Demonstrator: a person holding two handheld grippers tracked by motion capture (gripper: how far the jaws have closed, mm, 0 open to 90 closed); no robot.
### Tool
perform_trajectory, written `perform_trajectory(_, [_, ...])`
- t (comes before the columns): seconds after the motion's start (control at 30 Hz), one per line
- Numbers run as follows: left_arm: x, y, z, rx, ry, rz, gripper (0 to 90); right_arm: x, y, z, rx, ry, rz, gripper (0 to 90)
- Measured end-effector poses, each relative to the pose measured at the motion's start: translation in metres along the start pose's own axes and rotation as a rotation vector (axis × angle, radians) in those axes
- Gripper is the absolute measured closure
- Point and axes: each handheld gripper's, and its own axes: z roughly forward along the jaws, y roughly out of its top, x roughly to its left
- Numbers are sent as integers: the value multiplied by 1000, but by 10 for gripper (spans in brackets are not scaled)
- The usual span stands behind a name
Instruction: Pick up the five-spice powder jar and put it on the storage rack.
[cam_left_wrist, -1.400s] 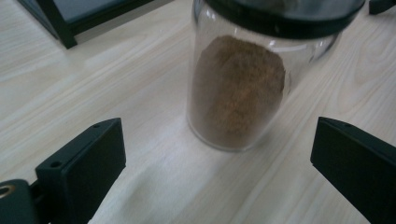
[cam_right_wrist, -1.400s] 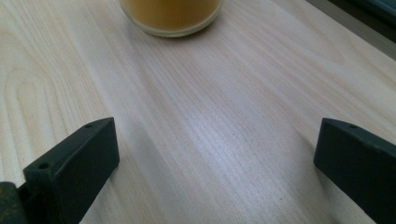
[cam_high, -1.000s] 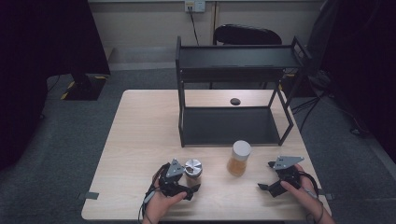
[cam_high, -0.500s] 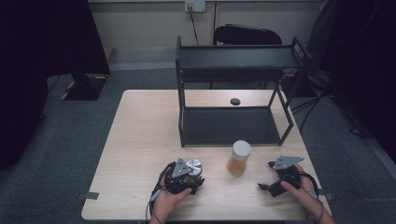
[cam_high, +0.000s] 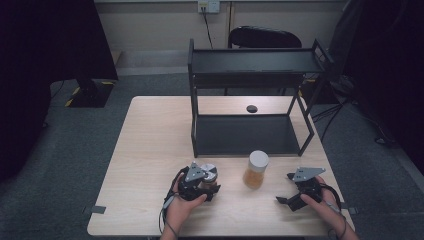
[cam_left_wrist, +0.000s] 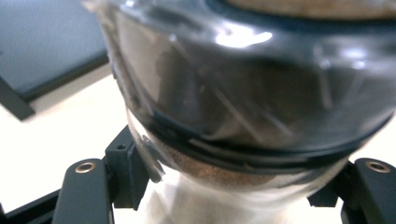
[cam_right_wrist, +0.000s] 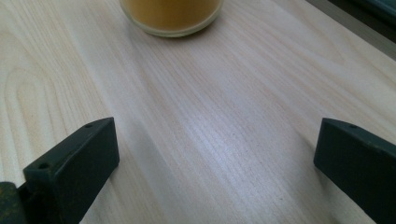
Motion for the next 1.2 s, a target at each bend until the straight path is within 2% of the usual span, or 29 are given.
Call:
perform_trajectory(0.37, [5, 37, 7, -5, -14, 18, 310, 0, 0, 0, 0, 0, -1, 0])
perform_trajectory(0.6, [9, 60, 12, -8, -27, 16, 310, 0, 0, 0, 0, 0, -1, 0])
perform_trajectory(0.7, [11, 68, 14, -16, -35, 10, 310, 0, 0, 0, 0, 0, -1, 0])
perform_trajectory(1.2, [15, 109, 22, -19, -40, 35, 311, 0, 0, 0, 0, 0, -1, 0])
